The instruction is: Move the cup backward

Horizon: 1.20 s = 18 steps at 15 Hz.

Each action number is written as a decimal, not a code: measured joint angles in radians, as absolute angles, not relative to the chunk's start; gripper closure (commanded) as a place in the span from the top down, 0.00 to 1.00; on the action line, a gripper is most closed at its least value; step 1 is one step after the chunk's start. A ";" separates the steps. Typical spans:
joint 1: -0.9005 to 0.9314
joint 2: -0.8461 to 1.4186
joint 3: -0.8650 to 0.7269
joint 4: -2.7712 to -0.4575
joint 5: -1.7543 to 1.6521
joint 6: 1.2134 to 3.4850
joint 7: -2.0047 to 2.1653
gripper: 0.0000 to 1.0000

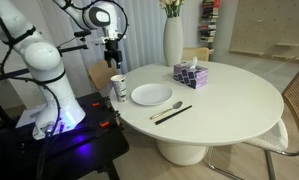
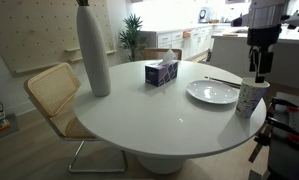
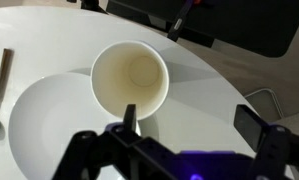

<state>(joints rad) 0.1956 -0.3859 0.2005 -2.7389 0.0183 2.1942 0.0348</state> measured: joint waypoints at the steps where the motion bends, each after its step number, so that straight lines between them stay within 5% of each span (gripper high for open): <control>1: 0.189 -0.378 0.196 -2.739 0.018 2.194 0.040 1.00; 18: 0.163 -0.222 0.179 -2.750 0.018 2.280 0.069 1.00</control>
